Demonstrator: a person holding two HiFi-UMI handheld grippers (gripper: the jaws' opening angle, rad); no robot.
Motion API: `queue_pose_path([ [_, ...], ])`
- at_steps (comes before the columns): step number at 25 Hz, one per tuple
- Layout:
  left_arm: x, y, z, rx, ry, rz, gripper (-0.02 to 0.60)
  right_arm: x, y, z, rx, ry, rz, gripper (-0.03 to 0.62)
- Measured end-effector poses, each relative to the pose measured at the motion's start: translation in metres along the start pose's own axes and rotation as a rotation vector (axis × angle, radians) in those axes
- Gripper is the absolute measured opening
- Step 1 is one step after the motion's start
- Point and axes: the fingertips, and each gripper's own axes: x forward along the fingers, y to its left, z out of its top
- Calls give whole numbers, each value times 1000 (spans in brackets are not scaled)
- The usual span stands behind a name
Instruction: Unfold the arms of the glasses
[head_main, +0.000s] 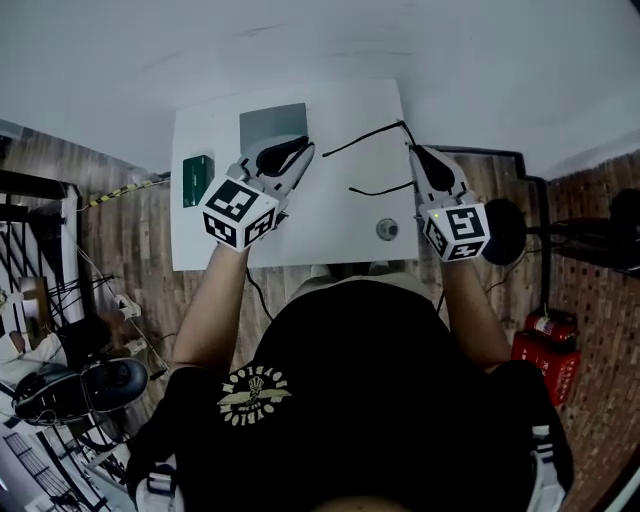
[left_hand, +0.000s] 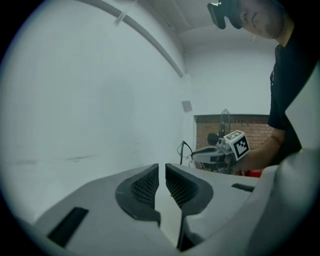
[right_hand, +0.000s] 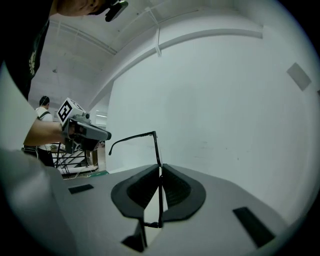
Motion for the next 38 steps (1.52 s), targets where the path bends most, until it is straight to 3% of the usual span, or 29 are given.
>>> queue_pose_path([
  [5,-26,20,13,-74,-161,222,26,0,-15,25,13,-55,15,20],
  [9,-43,27,23,-44,-225,372,8,1,-22,43,43,-88,39,20],
  [14,-67,26,39,-7,-297,489,6,-1,-30,66,54,-120,53,20],
  [25,-96,11,68,-7,-364,604,6,-17,-36,113,2,-199,119,20],
  [38,-67,-11,90,36,-302,630,6,-4,-41,115,0,-218,242,20],
])
